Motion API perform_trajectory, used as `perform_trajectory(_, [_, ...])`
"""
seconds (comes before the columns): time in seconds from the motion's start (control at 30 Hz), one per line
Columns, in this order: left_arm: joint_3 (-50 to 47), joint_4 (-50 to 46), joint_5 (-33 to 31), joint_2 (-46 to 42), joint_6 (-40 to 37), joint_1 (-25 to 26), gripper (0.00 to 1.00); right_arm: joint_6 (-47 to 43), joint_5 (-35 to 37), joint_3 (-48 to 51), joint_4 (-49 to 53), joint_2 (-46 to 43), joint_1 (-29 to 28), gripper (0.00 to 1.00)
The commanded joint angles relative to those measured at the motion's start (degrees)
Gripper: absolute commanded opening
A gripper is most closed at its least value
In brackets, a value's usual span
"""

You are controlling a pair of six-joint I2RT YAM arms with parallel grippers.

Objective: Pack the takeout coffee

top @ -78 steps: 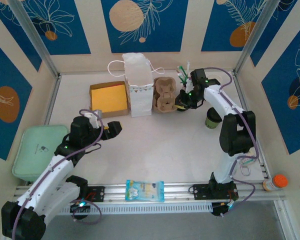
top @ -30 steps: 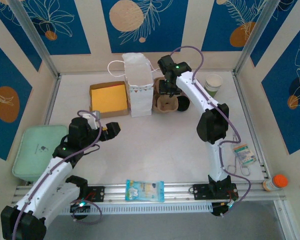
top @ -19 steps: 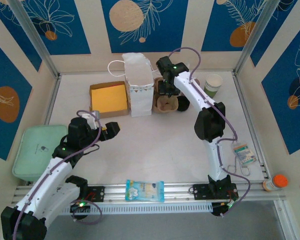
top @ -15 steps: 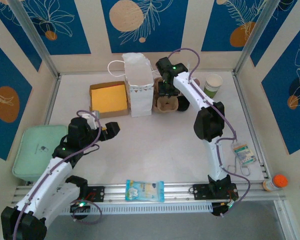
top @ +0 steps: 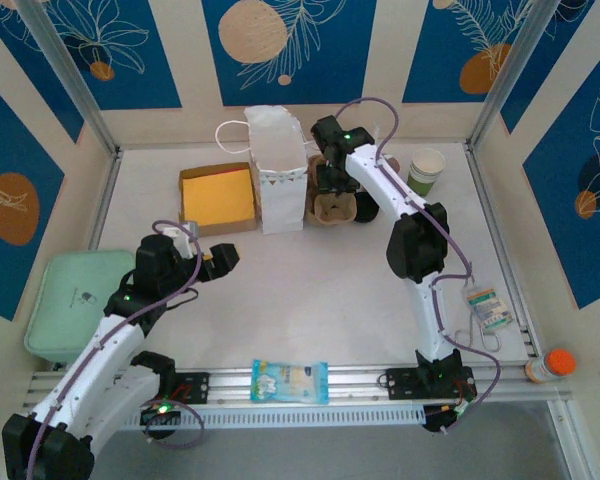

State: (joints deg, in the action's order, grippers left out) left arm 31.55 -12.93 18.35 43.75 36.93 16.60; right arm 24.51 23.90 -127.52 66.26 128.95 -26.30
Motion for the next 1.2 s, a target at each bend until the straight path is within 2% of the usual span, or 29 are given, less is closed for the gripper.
perform_trajectory(0.0, [-0.12,-0.48,0.35,-1.01,-1.32,-0.96,0.99,-0.43,0.79,-1.99,0.7,1.79,-0.33,0.47])
perform_trajectory(0.4, [-0.13,-0.73,0.39,-1.55,-1.4,-1.21,0.99,-0.36,1.54,-2.12,1.15,1.45,-0.94,0.34])
perform_trajectory(0.6, [0.41,-1.24,0.32,-1.99,-1.53,-1.37,0.99,-0.07,1.72,-1.53,1.77,-1.02,-1.16,0.32])
perform_trajectory(0.83, [2.94,-3.14,-0.54,-2.09,-2.5,-1.42,0.99,-0.07,1.86,2.12,2.3,-7.66,-1.99,0.32])
perform_trajectory(1.17, [11.54,-5.73,-2.09,1.9,-5.17,-1.41,1.0,0.78,2.46,14.93,0.98,-20.48,-3.14,0.32])
